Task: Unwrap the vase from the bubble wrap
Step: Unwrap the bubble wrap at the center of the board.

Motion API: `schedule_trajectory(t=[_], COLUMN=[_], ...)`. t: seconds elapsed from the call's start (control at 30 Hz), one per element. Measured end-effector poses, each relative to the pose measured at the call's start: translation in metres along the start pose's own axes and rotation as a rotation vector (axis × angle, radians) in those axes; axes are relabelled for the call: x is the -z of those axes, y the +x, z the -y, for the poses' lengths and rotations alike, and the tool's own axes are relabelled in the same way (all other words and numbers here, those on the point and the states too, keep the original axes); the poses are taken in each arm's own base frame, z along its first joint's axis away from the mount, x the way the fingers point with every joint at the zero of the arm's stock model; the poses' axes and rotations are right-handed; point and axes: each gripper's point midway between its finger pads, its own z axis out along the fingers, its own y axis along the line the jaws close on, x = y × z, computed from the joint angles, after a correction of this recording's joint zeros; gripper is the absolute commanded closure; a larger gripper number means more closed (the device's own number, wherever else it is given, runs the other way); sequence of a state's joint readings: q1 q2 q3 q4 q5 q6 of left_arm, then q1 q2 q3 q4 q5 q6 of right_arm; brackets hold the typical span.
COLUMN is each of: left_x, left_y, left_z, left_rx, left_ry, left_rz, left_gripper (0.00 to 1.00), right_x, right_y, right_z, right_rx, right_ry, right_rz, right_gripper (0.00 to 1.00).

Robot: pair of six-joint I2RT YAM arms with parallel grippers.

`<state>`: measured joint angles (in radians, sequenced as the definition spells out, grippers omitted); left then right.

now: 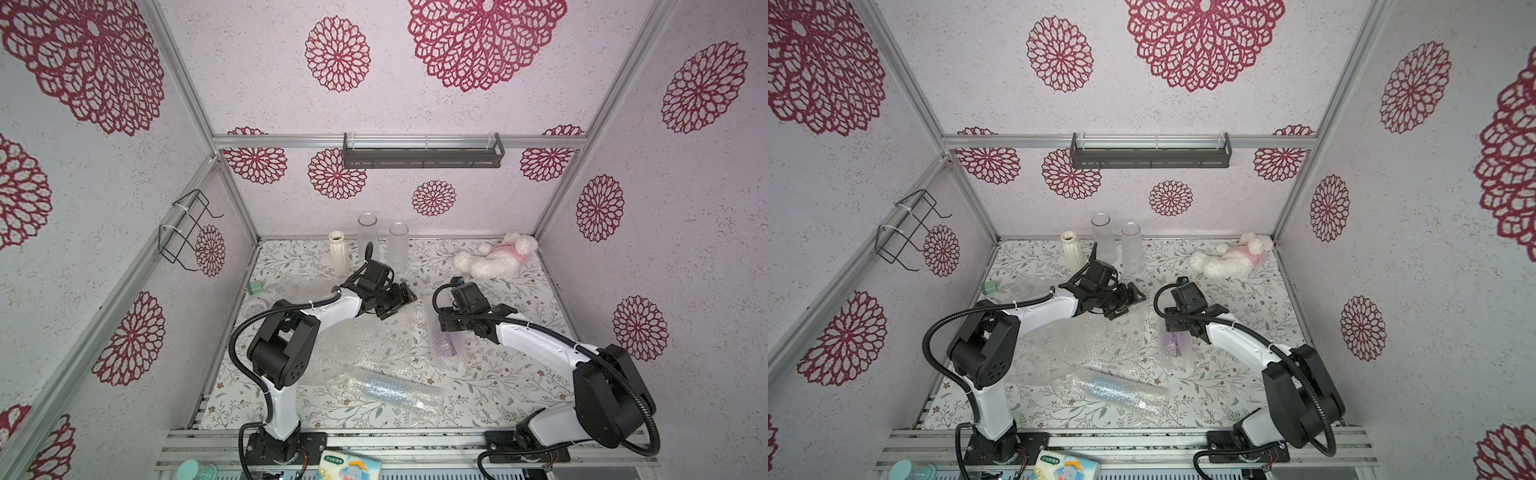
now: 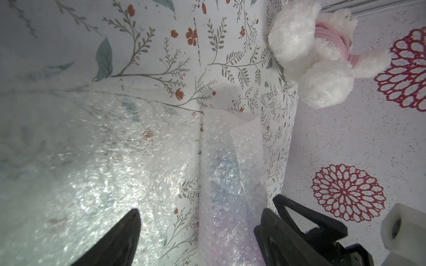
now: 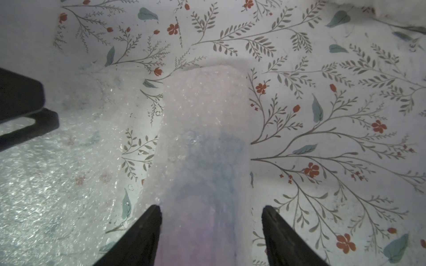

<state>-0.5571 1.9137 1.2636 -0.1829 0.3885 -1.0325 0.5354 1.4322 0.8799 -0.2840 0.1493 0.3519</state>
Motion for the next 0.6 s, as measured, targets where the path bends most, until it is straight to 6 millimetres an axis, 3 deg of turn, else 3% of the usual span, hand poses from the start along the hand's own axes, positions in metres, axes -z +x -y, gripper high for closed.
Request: schedule_trajectory(t=[0.2, 0.33, 0.47, 0.6], left_x=[0.000, -0.002, -0.018, -0.036], left_y=[-0.004, -0.007, -0.006, 0.007], left_z=[0.010, 0.018, 0.021, 0.014], left_rx=[-0.009, -0.013, -0.010, 0.000], left_ry=[0.025, 0.048, 0.066, 0.053], left_rz=[0.003, 0.002, -0.016, -0.056], left_gripper=[0.16, 0.18, 0.21, 0.22], right_x=[0.007, 0.006, 0.005, 0.005], right_y=[0.009, 0.010, 0.009, 0.011], right_z=[0.033, 0.037, 0.039, 0.050], right_rx=[-0.069, -0.080, -0.088, -0.116], right_ry=[0.046, 0.050, 0.052, 0.069], right_rz=[0.013, 0.021, 0.025, 0.028], right_gripper=[0.32, 0.32, 0.34, 0.37])
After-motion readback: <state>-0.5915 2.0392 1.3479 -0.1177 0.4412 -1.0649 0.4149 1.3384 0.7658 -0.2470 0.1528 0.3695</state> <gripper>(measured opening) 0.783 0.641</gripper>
